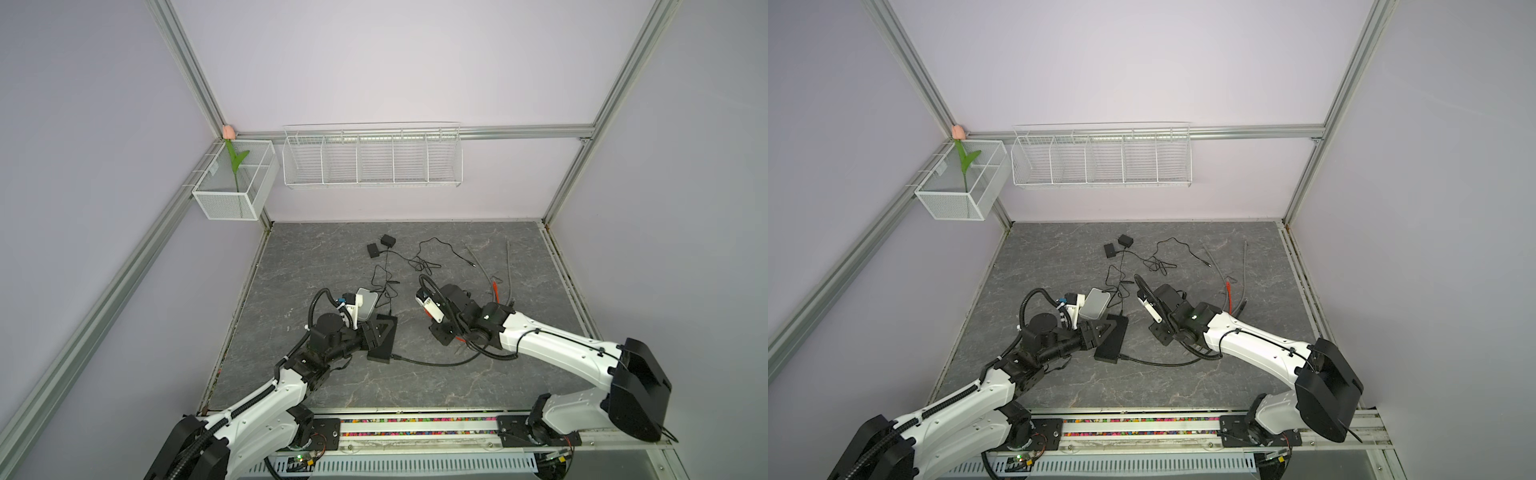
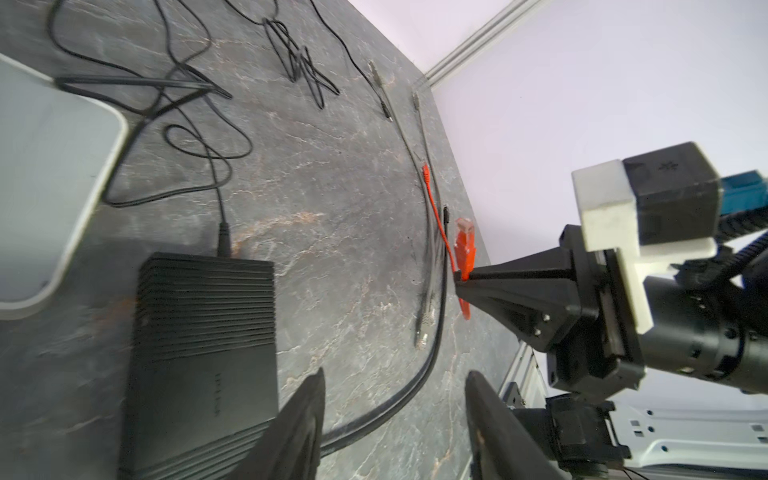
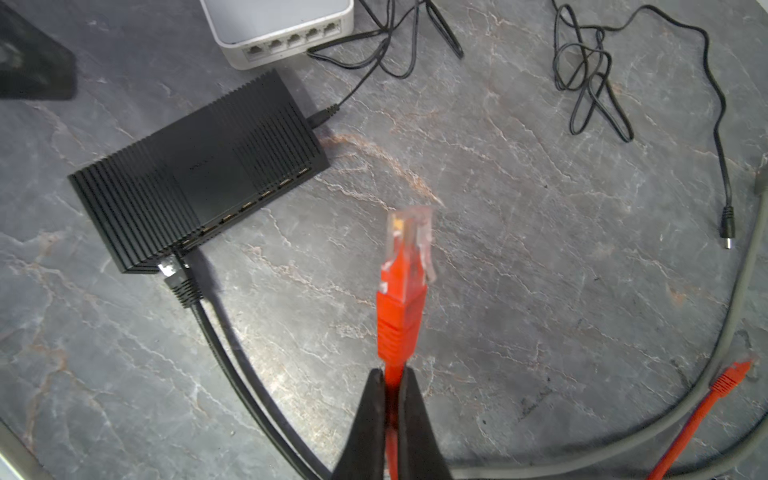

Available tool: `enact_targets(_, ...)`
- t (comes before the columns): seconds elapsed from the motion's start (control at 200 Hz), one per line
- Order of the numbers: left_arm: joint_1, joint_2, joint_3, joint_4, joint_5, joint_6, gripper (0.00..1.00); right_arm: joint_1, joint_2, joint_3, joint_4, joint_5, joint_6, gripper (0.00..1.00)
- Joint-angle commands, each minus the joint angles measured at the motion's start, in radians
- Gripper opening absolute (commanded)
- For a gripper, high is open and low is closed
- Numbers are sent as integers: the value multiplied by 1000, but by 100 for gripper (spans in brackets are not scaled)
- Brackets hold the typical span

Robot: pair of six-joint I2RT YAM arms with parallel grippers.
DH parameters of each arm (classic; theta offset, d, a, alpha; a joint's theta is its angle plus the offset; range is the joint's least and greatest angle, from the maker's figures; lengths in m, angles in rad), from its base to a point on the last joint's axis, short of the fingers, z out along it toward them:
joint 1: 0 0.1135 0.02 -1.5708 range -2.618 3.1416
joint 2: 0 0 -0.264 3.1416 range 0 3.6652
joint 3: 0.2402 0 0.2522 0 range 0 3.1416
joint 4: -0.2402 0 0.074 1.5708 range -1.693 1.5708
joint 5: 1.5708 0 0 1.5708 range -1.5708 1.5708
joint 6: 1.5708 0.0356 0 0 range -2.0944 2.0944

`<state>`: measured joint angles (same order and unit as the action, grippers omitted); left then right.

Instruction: Insert the plug into the switch port

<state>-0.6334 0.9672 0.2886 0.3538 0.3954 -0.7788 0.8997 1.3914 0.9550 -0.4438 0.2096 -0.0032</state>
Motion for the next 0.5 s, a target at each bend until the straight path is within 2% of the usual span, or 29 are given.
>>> enact_targets(0.0, -47, 41, 62, 117, 23, 3, 57, 18, -24, -18, 42, -47, 3, 7)
enact_targets(0.16, -66, 127, 97, 182, 66, 6, 61, 30, -28, -18, 65, -101, 2, 7)
enact_targets(0.495, -75, 235, 114, 302, 92, -16, 60, 49, -50, -38, 111, -183, 0, 6)
